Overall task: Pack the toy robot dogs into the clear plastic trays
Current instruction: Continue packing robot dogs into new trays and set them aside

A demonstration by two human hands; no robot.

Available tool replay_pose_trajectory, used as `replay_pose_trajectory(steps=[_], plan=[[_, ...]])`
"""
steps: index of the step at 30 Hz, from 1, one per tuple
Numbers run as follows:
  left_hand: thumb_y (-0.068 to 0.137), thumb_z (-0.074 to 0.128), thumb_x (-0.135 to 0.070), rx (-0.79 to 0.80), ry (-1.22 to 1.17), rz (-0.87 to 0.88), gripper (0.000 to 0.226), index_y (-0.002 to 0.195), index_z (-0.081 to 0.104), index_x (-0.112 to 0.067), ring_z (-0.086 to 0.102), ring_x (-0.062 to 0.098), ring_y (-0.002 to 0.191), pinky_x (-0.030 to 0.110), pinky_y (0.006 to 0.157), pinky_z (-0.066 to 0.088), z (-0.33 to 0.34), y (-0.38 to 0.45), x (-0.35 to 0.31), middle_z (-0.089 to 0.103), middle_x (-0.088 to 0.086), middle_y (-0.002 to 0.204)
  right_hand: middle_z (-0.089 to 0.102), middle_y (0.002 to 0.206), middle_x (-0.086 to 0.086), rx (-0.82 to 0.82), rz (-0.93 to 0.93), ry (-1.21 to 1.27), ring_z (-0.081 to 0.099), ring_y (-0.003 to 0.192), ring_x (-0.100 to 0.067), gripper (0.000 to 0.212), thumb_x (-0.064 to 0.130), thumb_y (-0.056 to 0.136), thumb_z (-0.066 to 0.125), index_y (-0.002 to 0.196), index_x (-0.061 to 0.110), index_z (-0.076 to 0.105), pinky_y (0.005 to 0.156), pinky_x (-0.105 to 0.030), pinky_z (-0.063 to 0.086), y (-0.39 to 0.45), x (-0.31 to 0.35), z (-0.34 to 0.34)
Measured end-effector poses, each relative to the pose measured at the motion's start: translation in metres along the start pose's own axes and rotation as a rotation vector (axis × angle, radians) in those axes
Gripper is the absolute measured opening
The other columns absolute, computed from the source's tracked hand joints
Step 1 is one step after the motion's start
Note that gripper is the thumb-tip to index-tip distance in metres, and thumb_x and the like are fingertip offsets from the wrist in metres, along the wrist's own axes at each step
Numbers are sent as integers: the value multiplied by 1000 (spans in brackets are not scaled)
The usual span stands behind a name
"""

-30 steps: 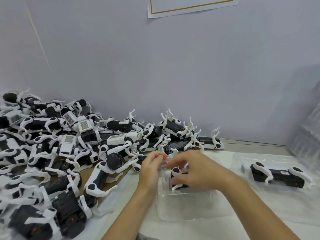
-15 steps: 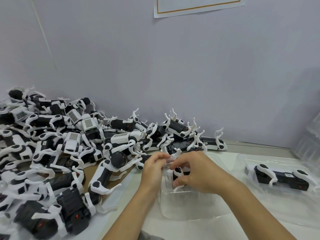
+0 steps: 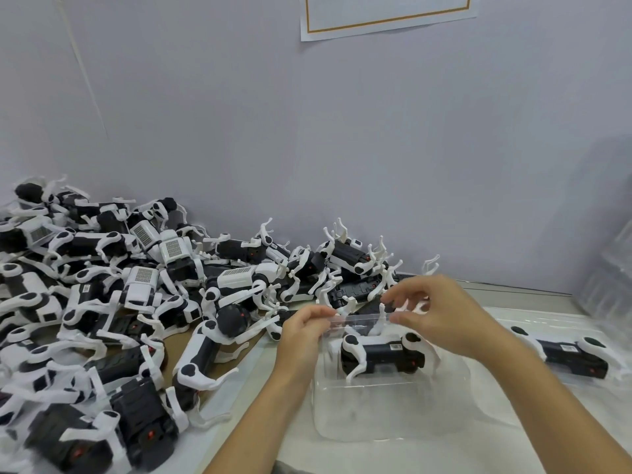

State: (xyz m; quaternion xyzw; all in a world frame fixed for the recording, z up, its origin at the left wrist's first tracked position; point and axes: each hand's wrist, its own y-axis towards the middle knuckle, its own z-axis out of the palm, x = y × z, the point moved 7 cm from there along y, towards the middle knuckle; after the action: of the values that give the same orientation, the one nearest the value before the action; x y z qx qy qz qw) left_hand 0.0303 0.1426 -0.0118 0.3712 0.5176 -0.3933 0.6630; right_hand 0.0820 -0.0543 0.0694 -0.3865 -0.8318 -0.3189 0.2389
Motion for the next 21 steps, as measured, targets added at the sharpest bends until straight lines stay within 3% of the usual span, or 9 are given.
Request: replay_pose_trajectory(steps=[5, 11, 15, 19, 21], plan=[[87, 58, 8, 6, 37, 17, 17, 90, 70, -4, 72, 16, 89, 23, 80, 50, 1, -1, -2, 77, 9, 89, 53, 118, 16, 210, 256, -170, 45, 120, -11, 48, 52, 70, 82, 113, 52, 60, 103, -36, 40, -11, -41, -2], [86, 56, 12, 3, 58, 18, 20, 96, 70, 2, 71, 17, 91, 22, 80, 51, 0, -1, -1, 76, 8, 89, 53, 117, 13, 184, 297, -133, 55, 105, -10, 43, 43, 73, 84, 108, 48, 60, 87, -28, 42, -8, -39, 2], [86, 54, 13, 0, 70, 18, 23, 96, 70, 1, 72, 19, 94, 22, 82, 52, 0, -1, 0, 76, 10, 94, 53, 109, 19, 150, 201, -212, 49, 112, -9, 34, 36, 73, 85, 97, 48, 63, 102, -37, 38, -8, -23, 0], [85, 51, 15, 6, 75, 28, 24, 94, 69, 2, 72, 22, 91, 25, 82, 54, 1, -1, -2, 76, 13, 92, 63, 100, 16, 188, -25, -100, 53, 95, 2, 18, 38, 78, 80, 93, 42, 71, 87, -21, 44, -6, 17, 26], [85, 51, 15, 10, 84, 33, 23, 94, 69, 3, 71, 22, 87, 28, 82, 54, 2, -1, -3, 75, 10, 86, 65, 101, 15, 248, -86, -84, 54, 94, 2, 23, 43, 78, 78, 100, 38, 73, 79, -12, 42, -8, 31, 49]])
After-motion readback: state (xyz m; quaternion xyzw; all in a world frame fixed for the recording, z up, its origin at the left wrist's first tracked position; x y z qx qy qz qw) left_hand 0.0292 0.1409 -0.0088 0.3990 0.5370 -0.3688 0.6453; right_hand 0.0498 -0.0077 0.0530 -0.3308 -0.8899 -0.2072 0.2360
